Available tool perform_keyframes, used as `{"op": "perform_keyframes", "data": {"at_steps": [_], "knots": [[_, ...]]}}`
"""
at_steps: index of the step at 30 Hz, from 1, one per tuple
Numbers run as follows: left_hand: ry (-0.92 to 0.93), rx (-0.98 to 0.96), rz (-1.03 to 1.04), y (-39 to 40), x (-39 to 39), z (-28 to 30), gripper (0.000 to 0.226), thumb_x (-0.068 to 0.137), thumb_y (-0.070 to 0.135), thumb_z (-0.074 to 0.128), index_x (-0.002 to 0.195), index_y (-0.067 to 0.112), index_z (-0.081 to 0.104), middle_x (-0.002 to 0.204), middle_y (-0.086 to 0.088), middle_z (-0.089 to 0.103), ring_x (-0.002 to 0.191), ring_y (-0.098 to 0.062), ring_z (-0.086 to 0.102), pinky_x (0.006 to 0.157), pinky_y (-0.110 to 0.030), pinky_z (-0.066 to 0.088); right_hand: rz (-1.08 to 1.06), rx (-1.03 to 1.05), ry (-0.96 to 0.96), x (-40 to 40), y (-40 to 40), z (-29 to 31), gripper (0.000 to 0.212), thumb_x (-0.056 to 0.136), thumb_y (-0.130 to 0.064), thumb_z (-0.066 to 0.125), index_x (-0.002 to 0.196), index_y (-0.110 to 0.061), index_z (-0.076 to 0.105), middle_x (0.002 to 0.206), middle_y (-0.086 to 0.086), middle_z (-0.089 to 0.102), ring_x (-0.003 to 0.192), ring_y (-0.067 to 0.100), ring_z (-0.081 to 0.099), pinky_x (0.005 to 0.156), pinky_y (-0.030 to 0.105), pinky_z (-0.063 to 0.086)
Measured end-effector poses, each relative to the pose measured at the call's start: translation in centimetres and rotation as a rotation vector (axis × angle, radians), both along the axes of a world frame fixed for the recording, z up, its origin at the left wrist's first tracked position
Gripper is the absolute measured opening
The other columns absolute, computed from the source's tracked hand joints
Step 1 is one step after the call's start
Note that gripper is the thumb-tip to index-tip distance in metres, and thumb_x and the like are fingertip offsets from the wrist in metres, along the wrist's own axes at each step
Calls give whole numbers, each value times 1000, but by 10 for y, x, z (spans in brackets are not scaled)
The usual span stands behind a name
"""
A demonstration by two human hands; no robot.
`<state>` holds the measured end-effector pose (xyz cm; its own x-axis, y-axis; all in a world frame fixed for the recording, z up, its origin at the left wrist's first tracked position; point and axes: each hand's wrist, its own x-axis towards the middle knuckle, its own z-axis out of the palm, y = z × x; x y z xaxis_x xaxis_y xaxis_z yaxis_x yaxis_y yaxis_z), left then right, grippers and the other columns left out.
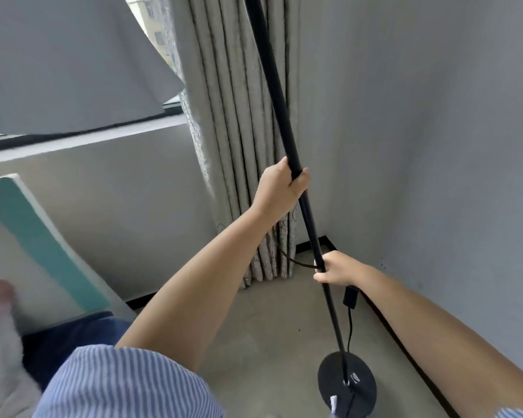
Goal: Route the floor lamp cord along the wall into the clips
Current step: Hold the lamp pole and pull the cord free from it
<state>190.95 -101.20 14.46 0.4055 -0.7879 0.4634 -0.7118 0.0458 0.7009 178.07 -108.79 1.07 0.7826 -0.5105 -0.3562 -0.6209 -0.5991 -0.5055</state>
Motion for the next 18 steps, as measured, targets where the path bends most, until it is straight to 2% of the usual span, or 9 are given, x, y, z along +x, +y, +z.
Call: {"op": "perform_keyframes", "data": {"at_steps": [4,6,9,11,12,14,16,18], "knots": [[20,62,-32,-79,51,-7,21,89,11,47,69,8,45,56,1,54,46,-9,46,44,-6,35,-111,-24,-18,54,-70,-2,38,78,-17,52,48,-26,30,57,-2,38,58,20,40,61,33,30],[39,97,-39,-115,70,-12,20,88,11,46,69,7,46,51,4,49,44,-11,44,42,-8,34,-126,-73,5,76,-102,-4,38,79,-21,52,49,-28,30,57,-5,38,61,22,43,62,34,34],[57,124,-67,-169,99,-19,19,89,12,46,70,8,44,61,-8,55,51,-23,47,52,-27,39,-153,-78,5,109,-151,-12,32,82,-23,49,53,-24,36,57,-5,37,69,24,47,62,31,37],[56,138,-79,-204,118,-24,26,90,12,46,64,14,43,63,-9,56,49,-20,47,54,-28,40,-135,-78,-5,128,-185,-18,17,85,-22,49,69,-16,50,57,-7,36,65,23,46,51,24,32],[53,143,-81,-221,127,-26,31,90,12,45,61,20,41,61,-7,56,46,-16,45,51,-26,40,-117,-85,-6,137,-202,-19,13,86,-22,48,75,-16,52,57,-9,36,61,21,44,46,23,27],[51,181,-83,-256,141,-28,35,91,13,45,58,25,39,56,-2,53,45,-13,44,47,-16,38,-107,-86,-5,152,-238,-23,21,88,-20,48,67,-16,47,58,-11,37,55,15,41,44,19,25],[70,230,-84,-291,152,-30,33,91,14,44,60,22,40,60,-7,55,49,-19,45,50,-21,39,-125,-59,4,168,-274,-28,24,89,-20,47,65,-18,51,61,-12,41,55,10,40,45,16,30],[82,245,-77,-323,163,-31,35,92,15,44,60,25,36,69,-13,57,51,-20,45,51,-27,38,-139,-48,20,181,-305,-31,16,90,-24,46,84,-13,56,66,-8,44,59,12,41,48,20,30]]}}
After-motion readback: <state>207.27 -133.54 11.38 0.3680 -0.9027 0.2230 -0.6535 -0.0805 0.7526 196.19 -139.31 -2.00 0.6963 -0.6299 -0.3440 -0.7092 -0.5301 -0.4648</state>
